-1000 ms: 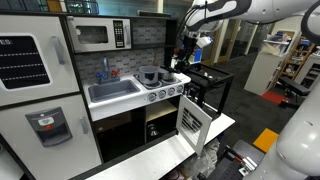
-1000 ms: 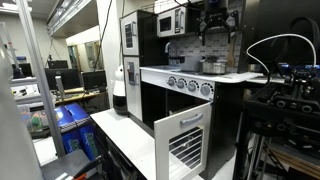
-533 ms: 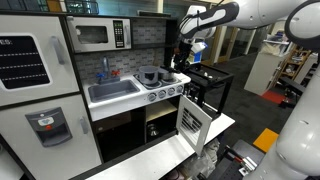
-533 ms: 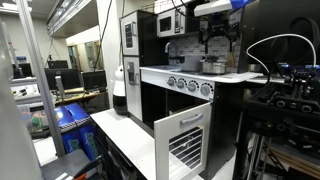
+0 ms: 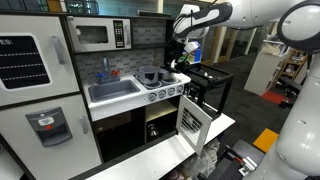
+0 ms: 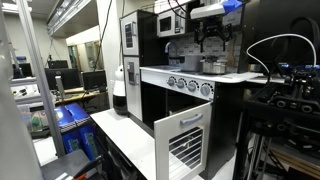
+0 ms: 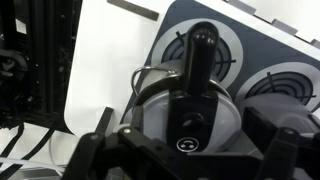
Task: Remove the grey lid from the silver pot and place it on top of the grey pot
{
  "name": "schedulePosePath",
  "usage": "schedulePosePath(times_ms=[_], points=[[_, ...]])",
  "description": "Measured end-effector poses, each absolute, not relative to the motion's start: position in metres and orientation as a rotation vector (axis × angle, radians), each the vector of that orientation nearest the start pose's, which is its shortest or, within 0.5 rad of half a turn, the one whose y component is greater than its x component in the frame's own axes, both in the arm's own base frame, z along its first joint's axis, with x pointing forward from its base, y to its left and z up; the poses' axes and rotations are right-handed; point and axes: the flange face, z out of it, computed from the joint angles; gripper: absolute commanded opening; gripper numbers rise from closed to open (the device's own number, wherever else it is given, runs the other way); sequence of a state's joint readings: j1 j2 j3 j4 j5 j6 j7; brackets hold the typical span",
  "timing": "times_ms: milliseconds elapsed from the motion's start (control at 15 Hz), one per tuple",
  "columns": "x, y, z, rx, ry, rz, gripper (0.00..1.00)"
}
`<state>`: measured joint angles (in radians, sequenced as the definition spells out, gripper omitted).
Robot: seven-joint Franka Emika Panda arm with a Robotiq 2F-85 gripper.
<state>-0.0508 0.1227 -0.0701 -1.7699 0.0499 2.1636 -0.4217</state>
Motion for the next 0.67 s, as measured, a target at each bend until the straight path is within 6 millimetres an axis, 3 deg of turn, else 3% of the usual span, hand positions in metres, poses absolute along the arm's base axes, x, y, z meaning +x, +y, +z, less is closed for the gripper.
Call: schedulePosePath(times_ms=[667], points=[[0.6261, -0.0693, 0.5036, -3.119, -0.442, -0.406, 1.0]])
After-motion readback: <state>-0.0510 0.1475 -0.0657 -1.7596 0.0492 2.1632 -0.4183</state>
